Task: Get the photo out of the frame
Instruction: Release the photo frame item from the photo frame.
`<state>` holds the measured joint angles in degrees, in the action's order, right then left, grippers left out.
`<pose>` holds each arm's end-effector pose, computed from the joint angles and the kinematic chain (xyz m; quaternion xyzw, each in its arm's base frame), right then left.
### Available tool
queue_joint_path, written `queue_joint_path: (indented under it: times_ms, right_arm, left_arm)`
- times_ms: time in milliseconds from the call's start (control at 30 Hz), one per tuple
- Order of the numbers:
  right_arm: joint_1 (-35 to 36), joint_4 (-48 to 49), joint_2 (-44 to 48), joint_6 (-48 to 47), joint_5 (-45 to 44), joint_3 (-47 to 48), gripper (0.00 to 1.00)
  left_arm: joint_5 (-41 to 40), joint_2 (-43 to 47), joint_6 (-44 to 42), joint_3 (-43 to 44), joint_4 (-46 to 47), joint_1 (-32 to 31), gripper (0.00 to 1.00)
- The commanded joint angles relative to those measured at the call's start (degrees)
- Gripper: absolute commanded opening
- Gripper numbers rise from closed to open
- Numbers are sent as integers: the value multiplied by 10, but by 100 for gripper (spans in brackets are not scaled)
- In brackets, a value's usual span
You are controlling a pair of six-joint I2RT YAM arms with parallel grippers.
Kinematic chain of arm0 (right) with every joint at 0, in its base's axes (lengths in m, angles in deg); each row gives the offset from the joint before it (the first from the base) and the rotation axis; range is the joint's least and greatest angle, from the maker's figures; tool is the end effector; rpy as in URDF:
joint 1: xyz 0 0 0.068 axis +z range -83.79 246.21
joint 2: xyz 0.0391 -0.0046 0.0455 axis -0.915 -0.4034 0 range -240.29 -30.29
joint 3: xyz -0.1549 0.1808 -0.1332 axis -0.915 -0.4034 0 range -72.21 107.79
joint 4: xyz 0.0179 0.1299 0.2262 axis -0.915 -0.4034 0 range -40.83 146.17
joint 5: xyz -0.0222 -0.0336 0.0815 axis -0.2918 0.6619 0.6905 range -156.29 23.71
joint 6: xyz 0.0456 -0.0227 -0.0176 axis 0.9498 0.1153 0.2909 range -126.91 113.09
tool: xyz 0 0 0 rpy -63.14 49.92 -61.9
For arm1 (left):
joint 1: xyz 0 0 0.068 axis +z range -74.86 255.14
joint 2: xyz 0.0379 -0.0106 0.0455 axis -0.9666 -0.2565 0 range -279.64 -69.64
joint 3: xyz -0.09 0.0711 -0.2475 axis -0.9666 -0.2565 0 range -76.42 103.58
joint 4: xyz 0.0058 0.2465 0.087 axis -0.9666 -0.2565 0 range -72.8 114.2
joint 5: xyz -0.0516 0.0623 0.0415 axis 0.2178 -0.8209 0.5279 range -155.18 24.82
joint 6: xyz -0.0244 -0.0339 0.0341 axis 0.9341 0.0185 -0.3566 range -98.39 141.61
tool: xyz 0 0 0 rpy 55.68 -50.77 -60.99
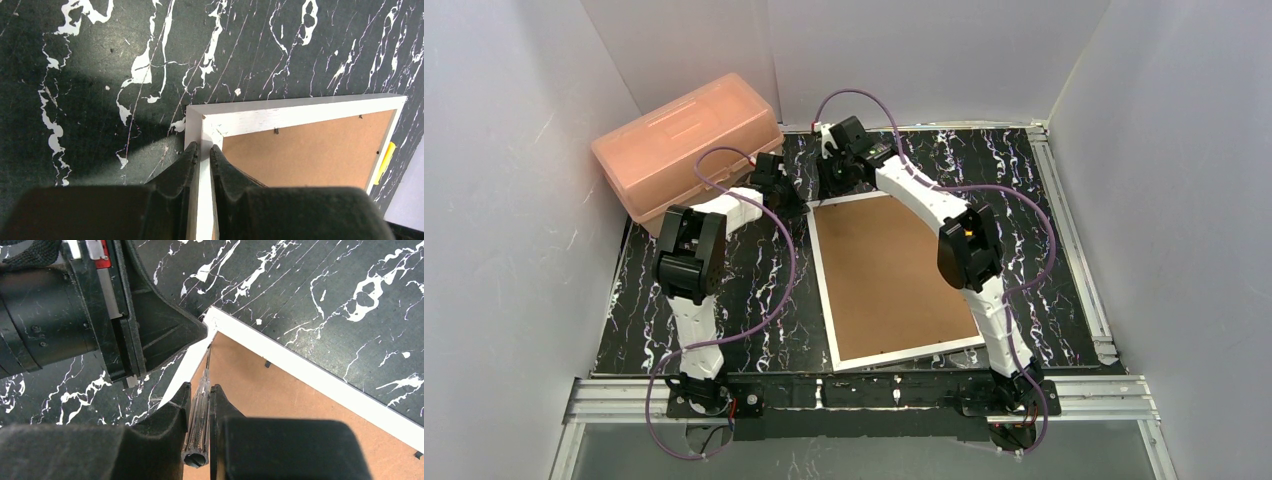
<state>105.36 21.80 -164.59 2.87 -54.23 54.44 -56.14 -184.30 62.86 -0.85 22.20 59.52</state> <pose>0.4109 0.3442 0.2566 -0.2716 0.8681 0.2548 0.3283 0.4226 -0.1238 0.1737 -0.1695 0.8921 -0.2596 0.3288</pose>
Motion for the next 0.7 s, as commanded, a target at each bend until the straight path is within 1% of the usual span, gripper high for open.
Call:
queue_joint_path:
  times_ms: [0, 367, 500, 600, 667]
  right_arm:
    - [80, 62, 43, 30, 142, 47, 1]
    - [95, 34, 47, 12, 84, 51, 1]
    - [94, 8, 54, -18, 28, 55, 1]
    - [80, -19, 63, -40, -6, 57, 1]
    - [57, -15, 79, -39, 0, 27, 1]
  left_arm:
    - [85, -3, 21, 11, -63, -63, 7]
    - [76, -4, 24, 18, -79, -63, 8]
    - [71, 0, 16, 21, -89, -62, 8]
    - [79, 3, 8, 25, -99, -46, 8]
    - [85, 8, 3, 26, -103, -33, 8]
